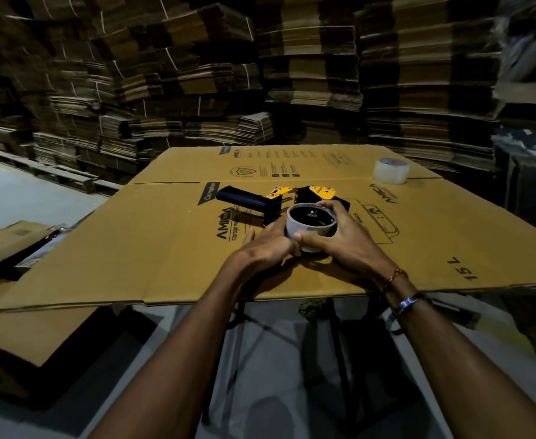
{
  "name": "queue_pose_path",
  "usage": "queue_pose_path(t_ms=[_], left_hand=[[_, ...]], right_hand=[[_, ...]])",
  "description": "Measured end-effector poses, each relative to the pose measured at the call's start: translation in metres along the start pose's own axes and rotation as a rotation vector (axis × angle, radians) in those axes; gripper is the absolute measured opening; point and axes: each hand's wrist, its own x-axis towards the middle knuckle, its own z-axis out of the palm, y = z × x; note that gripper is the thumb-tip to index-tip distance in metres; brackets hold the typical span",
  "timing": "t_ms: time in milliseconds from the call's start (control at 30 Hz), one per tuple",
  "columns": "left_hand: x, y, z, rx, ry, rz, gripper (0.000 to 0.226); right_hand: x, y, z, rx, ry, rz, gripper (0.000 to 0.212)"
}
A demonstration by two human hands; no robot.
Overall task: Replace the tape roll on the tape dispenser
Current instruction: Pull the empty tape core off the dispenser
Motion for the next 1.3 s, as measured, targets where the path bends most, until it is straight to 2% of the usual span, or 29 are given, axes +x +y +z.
queue_pose_path(t_ms=[133,267,400,533,833,1000,1100,1200,1300], left_hand=[[0.002,0.001,0.001,0.03,0.0,-0.001,0.095],[0.004,0.0,0.003,0.05,0.013,-0.018,0.09],[0.007,0.0,0.004,0.04,0.012,-0.028,0.096],[0.007,-0.003,0.004,0.045,0.017,0.0,0.087],[0.005,-0.002,0.002,0.032,-0.004,0.027,0.089],[0.005,-0.009,0.002,0.079,0.021,0.076,0.091],[0.006,-0.014,0.01,0.181,0.114,0.104,0.109],[0.005,-0.016,0.014,0.221,0.174,0.14,0.112],[0.002,-0.015,0.014,0.233,0.213,0.17,0.106]], right_hand=[[0.001,0.001,-0.001,0.021,0.0,0.0,0.079],[0.004,0.004,-0.003,0.033,-0.024,-0.009,0.082],[0.001,0.002,-0.004,0.055,0.007,-0.019,0.075],[0.0,0.0,-0.004,0.051,-0.007,-0.022,0.075],[0.003,0.001,-0.005,0.067,-0.017,0.0,0.078],[0.004,0.004,-0.004,0.095,-0.032,0.026,0.099],[0.002,0.005,-0.005,0.083,-0.078,0.038,0.117],[-0.001,0.004,-0.008,0.094,-0.142,0.041,0.124],[-0.001,0.003,-0.01,0.121,-0.128,0.057,0.123]])
